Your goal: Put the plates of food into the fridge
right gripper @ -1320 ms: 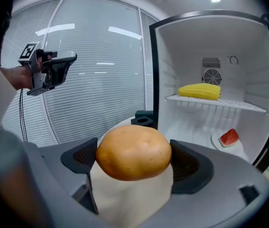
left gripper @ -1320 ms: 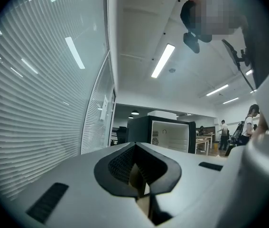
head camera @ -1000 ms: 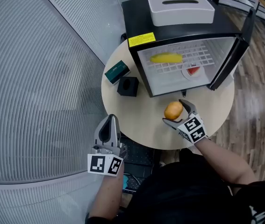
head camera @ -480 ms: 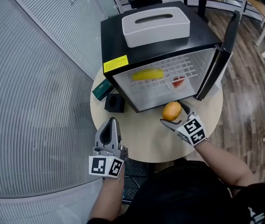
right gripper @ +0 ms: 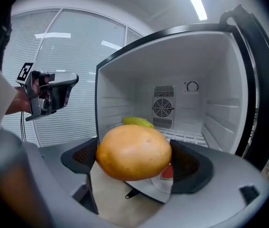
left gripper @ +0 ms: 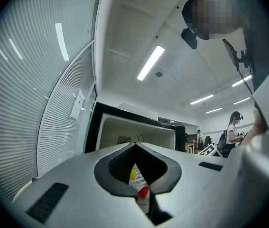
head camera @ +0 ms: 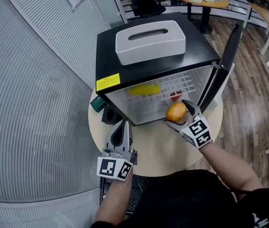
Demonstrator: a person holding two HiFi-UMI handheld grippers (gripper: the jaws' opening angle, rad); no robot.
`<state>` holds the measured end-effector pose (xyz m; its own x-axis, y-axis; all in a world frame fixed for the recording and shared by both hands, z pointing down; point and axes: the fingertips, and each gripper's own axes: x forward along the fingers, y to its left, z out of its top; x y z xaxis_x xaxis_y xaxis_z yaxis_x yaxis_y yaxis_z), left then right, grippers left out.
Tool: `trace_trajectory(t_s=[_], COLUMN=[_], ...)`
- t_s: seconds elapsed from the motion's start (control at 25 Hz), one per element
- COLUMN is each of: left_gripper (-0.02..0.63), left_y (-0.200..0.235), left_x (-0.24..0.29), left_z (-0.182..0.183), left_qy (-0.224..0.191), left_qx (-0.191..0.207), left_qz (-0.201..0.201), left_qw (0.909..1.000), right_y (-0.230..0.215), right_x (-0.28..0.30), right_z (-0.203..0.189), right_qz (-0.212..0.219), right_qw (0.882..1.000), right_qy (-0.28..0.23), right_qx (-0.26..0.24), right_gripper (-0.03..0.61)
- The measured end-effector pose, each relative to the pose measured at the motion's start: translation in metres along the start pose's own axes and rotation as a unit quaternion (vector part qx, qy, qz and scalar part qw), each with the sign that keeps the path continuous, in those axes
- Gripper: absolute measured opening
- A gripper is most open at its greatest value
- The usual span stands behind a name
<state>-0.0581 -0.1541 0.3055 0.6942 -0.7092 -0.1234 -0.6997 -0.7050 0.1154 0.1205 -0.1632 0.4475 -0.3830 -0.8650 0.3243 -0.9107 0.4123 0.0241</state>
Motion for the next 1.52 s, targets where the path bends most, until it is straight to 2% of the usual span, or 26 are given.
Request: trace_trajectory(t_s=[0.16,0.28,0.68,1.0,1.28,1.52], left_gripper=[0.006,0.006,0.006,0.006,0.006,0.006], left_y=[-0.019,-0.029,-0.029,-0.014,0.002,0.005], left_x=[0.022,0.036,0.081,0.115,0.134,0.141], left_z=[-0.006,-0.007,0.0,-0.017,-0.019,-0.022], left_qy=[0.016,0.021,0.034,0.055,0.049,0.044], left_qx=[0.027,0.031,0.035,0.045,0.048,0.042], left_qz=[-0.027,-0.042,-0.058,-0.057,-0.053,-0.053], left_qw=[0.9992,0.9984,0.9971,0.9959,0.9962,0.9967], right_y=[-0.024,-0.038,-0.079,-0.108,-0.12,-0.132], right_x=[0.005,0.011,0.035,0.054,0.076,0.091], right_z=[0.008,0.012,0.029,0.035,0.033,0.043], right_qz=[-0.007,-0.013,-0.038,-0.054,-0.082,-0.095], right_qw=[1.0,0.999,0.998,0.995,0.995,0.995], right_qy=[-0.011,-0.015,-0.026,-0.028,0.0,0.002], right_qx=[0.018,0.029,0.05,0.082,0.052,0.041], right_gripper=[0.492,0.492,0.492,0.492,0.492,0.492])
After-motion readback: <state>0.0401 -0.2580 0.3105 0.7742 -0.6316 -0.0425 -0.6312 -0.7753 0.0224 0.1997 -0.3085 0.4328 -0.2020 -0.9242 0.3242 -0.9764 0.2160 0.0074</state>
